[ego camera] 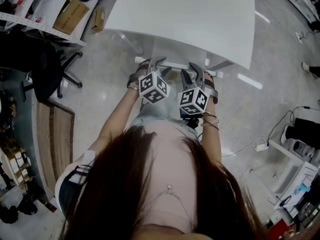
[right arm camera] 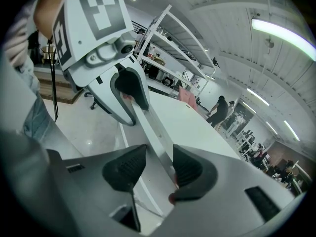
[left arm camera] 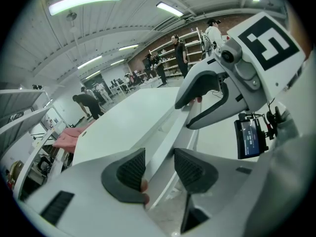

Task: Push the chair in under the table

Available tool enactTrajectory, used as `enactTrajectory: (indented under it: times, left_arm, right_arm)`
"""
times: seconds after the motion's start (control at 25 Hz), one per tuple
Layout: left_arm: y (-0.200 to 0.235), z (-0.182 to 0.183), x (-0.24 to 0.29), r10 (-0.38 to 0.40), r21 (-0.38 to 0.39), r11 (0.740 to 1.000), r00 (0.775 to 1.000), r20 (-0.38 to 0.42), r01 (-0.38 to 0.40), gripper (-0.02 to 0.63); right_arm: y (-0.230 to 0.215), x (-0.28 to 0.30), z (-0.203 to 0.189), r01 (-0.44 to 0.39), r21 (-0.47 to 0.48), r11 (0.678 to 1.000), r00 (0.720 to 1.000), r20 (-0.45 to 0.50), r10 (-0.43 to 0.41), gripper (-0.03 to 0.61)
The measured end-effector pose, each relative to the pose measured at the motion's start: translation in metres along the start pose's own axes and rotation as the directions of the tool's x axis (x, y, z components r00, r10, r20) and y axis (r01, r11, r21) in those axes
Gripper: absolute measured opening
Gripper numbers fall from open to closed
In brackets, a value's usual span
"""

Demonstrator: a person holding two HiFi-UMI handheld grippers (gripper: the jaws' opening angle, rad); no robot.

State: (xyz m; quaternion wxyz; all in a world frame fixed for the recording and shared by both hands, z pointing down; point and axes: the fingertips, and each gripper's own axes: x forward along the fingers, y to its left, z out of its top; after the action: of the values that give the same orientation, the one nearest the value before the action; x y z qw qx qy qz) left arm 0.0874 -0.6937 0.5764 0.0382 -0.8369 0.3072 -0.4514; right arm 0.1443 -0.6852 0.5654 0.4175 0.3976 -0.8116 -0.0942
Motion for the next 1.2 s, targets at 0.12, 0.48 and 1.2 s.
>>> enactTrajectory:
  times: [0.12, 0.48, 1.2]
  left_arm:
    - [0.007, -0.001, 0.002, -0.006, -0.003, 1.0, 1.0, -0.003, 0.006, 0.186]
    - [0.025, 0.0, 0.014, -0.02, -0.002, 1.0, 1.0, -0.008, 0.02, 0.186]
    - [0.06, 0.01, 0.04, -0.044, -0.002, 0.999, 0.999, -0.02, 0.044, 0.186]
  right_arm:
    - [-0.003, 0.006, 0.004, -0.008, 0.005, 1.0, 1.0, -0.006, 0.008, 0.183]
    - [-0.014, 0.023, 0.01, -0.01, 0.01, 1.0, 1.0, -0.012, 0.01, 0.183]
    - [-0.043, 0.055, 0.016, -0.015, 0.031, 0.999, 0.999, -0.028, 0.016, 0.183]
